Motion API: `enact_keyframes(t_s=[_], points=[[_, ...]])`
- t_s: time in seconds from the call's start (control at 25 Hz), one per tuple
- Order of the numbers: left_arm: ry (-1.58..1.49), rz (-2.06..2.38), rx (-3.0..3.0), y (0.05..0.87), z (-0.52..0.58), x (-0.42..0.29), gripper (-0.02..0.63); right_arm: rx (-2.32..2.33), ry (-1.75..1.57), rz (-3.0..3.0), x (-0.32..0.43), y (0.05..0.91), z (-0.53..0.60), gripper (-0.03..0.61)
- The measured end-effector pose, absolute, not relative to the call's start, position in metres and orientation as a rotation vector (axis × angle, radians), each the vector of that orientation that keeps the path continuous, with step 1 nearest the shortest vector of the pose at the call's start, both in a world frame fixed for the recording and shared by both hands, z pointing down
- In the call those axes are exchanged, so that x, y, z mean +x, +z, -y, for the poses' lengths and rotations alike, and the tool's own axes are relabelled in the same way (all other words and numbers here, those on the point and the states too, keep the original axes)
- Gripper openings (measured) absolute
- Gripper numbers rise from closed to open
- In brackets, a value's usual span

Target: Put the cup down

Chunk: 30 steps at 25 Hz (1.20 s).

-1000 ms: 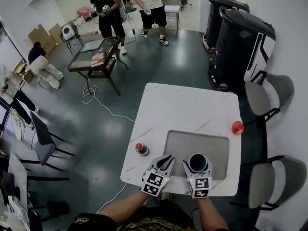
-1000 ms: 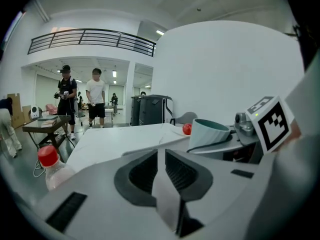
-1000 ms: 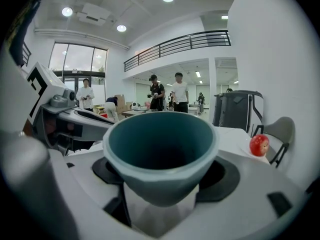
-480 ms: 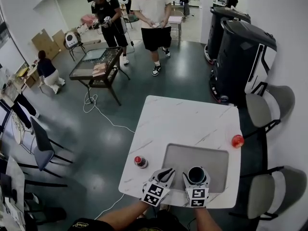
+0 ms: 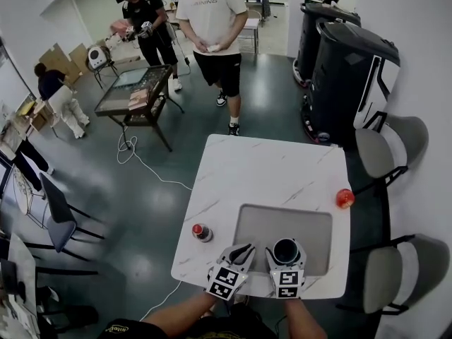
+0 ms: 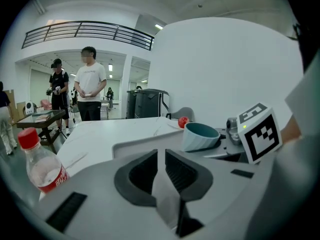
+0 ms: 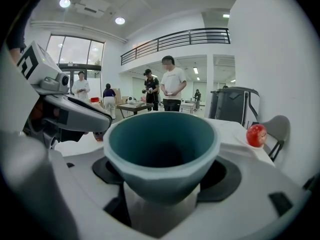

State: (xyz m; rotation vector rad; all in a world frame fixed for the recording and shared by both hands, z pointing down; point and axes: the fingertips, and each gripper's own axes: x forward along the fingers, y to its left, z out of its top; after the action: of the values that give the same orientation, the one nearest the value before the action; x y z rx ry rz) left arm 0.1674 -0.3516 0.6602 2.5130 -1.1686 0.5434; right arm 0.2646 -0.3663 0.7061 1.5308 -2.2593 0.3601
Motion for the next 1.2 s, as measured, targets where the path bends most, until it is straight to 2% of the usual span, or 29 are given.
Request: enact_keyframes(t_s=[0.48,0.76,1.2], points=[[0.526,1.157,2.536,0.651,0.344,0.167,0.055,1.541,0.43,2.303,0.267,0.705,0.367,0.387],[0.497,1.15,2.558,0.641,0.336,0.162,0.055,1.559,0.483,2.31,0.266,0.698,0.363,0.446],[0.434,1.144,2.608,0.61,0.299,0.132,0.055,1.726,0.506,2.221,0.273,0.673,0.301,0.446]])
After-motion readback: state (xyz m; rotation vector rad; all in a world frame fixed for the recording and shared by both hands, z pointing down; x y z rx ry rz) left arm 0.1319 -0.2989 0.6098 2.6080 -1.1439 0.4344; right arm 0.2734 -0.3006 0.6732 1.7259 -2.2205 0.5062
